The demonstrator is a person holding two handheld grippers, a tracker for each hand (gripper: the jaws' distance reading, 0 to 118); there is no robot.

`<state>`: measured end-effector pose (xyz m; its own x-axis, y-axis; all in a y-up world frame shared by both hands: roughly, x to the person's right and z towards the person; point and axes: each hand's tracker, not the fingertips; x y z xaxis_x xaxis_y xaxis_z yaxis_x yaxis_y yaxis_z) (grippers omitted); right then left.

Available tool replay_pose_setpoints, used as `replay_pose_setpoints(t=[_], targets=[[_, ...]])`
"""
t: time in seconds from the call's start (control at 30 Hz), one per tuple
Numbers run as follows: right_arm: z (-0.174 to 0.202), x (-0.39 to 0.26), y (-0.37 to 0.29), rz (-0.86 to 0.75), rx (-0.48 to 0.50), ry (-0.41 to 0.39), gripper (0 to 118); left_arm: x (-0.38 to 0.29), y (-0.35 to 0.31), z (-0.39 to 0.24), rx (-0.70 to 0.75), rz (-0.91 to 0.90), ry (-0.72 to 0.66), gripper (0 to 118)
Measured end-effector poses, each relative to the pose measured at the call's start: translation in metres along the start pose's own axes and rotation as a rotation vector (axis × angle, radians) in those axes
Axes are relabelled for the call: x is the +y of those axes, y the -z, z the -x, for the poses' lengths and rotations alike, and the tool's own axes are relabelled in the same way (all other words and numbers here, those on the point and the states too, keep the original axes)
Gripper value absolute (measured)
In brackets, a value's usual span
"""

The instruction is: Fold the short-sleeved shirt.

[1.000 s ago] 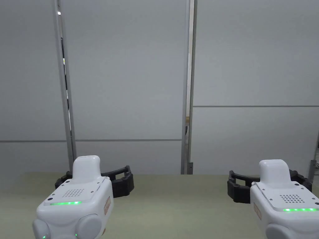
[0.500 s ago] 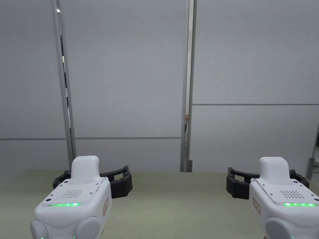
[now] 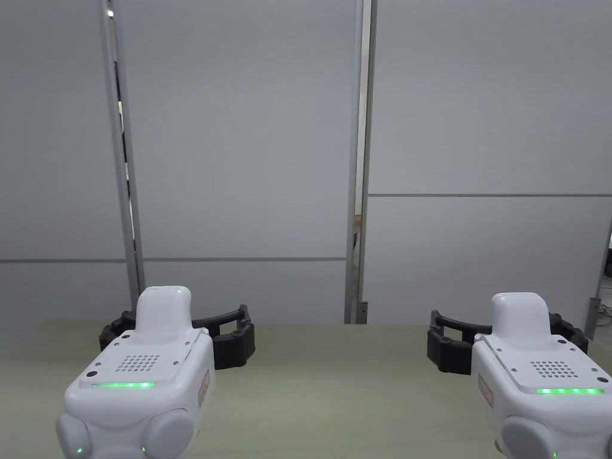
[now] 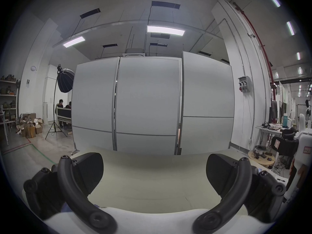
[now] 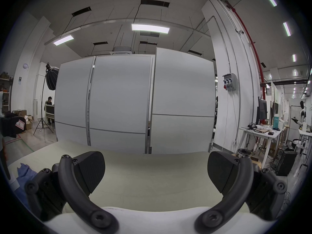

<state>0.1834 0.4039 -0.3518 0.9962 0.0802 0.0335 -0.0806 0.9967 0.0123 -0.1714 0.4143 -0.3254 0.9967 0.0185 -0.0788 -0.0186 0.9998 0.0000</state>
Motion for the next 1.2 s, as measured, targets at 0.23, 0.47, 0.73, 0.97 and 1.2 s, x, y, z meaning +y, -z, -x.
replay_pose_setpoints(t=[0.23, 0.47, 0.73, 0.97, 1.2], targets=[[0.004, 0.002, -0.006, -0.031, 0.020, -0.044, 118, 0.002, 0.000, -0.005, -0.004, -0.016, 0.018, 118], [0.000, 0.000, -0.009, -0.047, 0.047, -0.037, 118, 0.002, -0.002, -0.003, 0.003, -0.030, -0.005, 118], [-0.002, 0.000, -0.009, -0.038, 0.040, -0.023, 118, 0.000, -0.008, -0.003, 0.002, -0.052, 0.011, 118], [-0.001, -0.001, -0.008, -0.015, 0.051, -0.003, 118, -0.001, -0.008, -0.003, 0.001, -0.040, 0.002, 118], [-0.007, -0.003, -0.007, 0.003, 0.042, -0.002, 118, 0.000, -0.010, -0.004, -0.003, -0.041, 0.013, 118]])
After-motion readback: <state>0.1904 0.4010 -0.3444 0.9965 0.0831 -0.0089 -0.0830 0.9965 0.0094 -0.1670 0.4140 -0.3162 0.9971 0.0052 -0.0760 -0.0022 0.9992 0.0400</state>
